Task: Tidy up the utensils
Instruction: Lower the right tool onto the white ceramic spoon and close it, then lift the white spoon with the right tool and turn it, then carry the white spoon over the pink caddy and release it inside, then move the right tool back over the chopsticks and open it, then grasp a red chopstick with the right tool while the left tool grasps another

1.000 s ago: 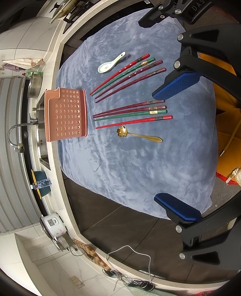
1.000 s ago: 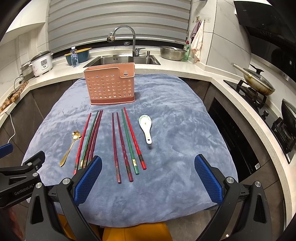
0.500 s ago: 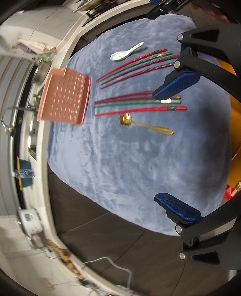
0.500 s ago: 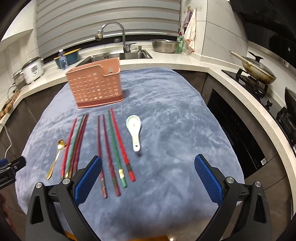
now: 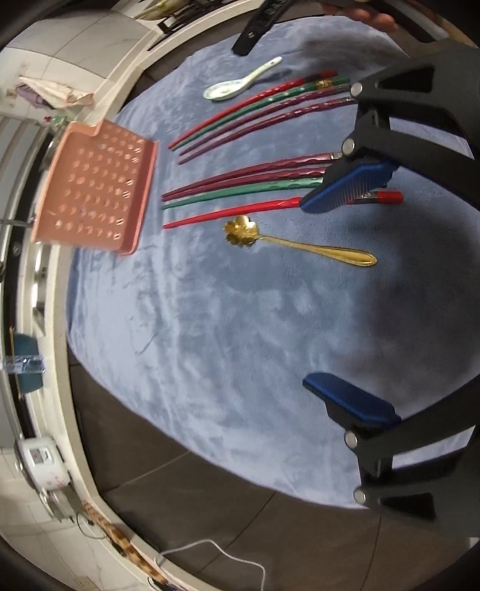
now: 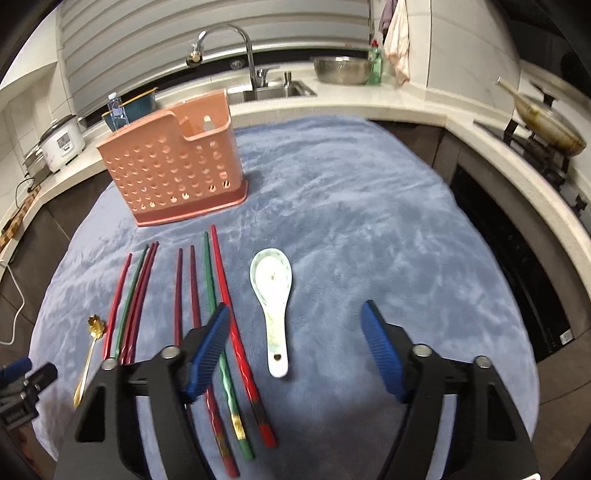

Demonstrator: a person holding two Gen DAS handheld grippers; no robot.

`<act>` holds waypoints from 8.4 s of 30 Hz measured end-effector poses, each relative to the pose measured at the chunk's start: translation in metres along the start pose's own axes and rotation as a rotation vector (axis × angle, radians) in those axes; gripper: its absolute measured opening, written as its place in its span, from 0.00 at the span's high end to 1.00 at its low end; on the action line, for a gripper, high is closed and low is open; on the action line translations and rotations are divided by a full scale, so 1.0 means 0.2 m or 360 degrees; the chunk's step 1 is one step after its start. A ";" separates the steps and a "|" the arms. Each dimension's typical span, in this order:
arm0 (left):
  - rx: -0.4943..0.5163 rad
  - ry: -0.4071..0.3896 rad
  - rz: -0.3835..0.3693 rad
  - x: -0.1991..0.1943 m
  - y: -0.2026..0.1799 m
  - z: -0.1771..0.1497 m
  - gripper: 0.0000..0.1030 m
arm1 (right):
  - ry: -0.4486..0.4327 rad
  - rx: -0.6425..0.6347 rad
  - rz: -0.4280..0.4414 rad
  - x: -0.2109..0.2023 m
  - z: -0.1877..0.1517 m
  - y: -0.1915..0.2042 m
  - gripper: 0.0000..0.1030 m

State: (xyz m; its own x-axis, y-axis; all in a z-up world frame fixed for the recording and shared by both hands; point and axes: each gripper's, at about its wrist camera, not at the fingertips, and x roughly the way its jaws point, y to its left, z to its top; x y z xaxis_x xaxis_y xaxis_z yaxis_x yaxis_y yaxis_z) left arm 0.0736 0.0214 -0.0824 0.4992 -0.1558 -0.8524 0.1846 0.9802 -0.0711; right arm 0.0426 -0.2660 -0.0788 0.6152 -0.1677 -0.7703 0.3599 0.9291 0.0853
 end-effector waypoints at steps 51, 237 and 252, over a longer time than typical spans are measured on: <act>0.0147 -0.0139 -0.0217 -0.19 -0.16 0.25 0.99 | 0.0044 0.0055 0.0134 -0.03 0.05 -0.06 0.95; 0.0192 0.0186 -0.0195 0.10 -0.22 -0.15 0.93 | 0.0233 -0.0315 0.0110 0.01 -0.35 0.13 0.92; 0.0233 -0.0240 -0.0146 -0.34 -0.26 0.22 0.93 | -0.0171 -0.0255 0.0225 -0.41 0.06 0.14 0.93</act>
State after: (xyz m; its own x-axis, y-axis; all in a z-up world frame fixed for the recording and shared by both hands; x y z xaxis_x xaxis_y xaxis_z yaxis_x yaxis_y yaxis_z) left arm 0.0679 -0.0249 0.0029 0.5937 -0.2708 -0.7577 0.3503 0.9347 -0.0596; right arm 0.0110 -0.2294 -0.0050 0.7257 -0.0584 -0.6855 0.1545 0.9848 0.0796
